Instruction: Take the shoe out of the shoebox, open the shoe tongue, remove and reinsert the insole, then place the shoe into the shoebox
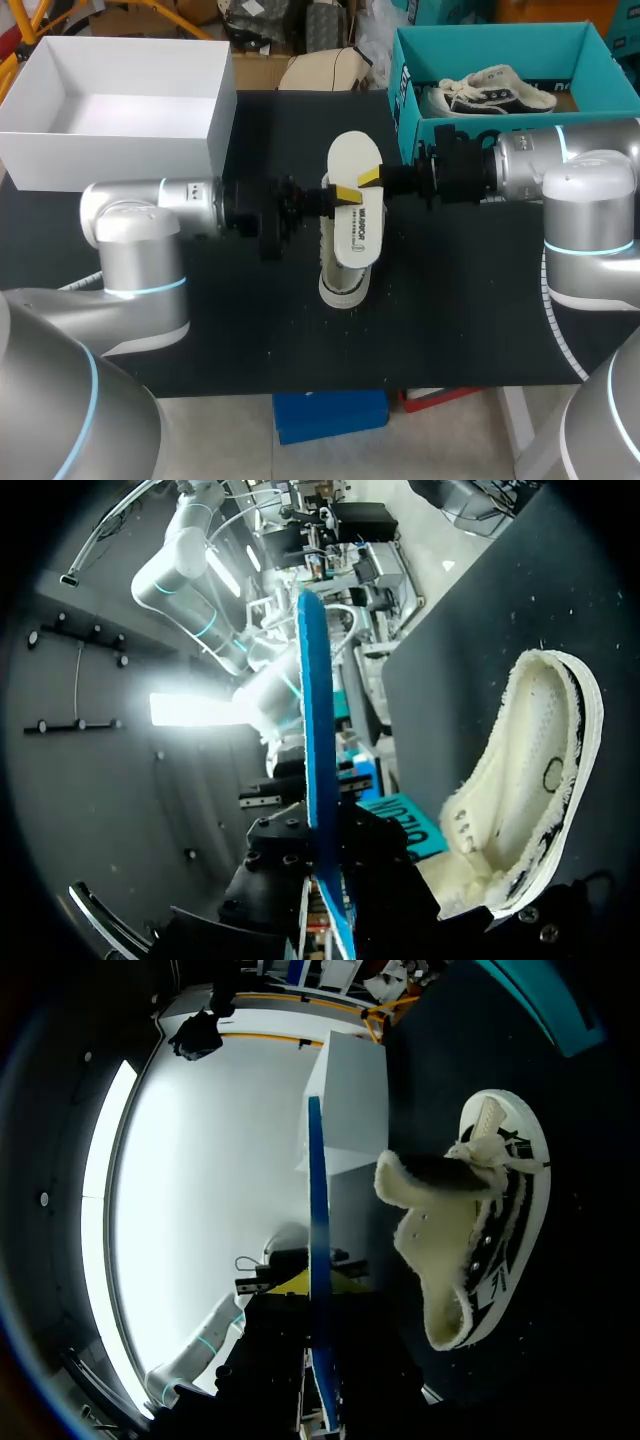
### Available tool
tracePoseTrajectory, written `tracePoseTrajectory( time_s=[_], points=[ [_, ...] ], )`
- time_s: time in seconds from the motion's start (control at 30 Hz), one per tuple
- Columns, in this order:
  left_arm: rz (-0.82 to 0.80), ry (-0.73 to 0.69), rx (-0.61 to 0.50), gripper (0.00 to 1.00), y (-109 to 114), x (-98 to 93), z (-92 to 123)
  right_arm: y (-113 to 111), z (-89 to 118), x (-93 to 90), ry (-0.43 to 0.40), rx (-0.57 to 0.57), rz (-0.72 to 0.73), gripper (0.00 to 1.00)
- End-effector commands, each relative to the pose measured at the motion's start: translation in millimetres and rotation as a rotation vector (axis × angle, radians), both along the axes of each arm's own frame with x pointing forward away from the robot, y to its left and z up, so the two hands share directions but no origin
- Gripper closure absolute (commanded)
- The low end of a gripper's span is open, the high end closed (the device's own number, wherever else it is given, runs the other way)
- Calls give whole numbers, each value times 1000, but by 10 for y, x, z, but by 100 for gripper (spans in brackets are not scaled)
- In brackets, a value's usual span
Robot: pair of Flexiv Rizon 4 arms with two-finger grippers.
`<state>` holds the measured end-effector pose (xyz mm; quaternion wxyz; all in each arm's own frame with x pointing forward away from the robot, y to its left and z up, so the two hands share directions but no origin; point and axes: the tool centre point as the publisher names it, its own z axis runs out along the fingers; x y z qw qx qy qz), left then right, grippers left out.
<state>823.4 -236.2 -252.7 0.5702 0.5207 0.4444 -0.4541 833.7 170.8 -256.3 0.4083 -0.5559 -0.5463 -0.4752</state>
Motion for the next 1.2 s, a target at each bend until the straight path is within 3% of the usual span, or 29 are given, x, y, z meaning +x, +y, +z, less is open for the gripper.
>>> tracePoseTrajectory(
  time_s=[0.03, 0.07, 0.4, 0.7, 0.83, 0.97, 1.2],
  points=[
    [1, -4, 2, 100, -42, 0, -6, 9, -1, -1, 1, -1, 0, 48],
    [1, -4, 3, 100, -30, -21, -8, -7, 23, 2, -3, -7, -11, 0],
    [59, 67, 70, 100, 344, -349, -114, -383, 140, -85, -20, -138, -206, 0],
    [101, 176, 145, 100, 623, -653, -225, -616, 275, -291, -180, -294, -255, 0],
    [95, 214, 177, 100, 694, -779, -258, -695, 319, -405, -226, -351, -253, 0],
    [49, 219, 172, 100, 722, -908, -264, -695, 319, -405, -226, -351, -253, 0],
    [49, 219, 172, 100, 722, -908, -264, -695, 319, -405, -226, -351, -253, 0]
  ],
)
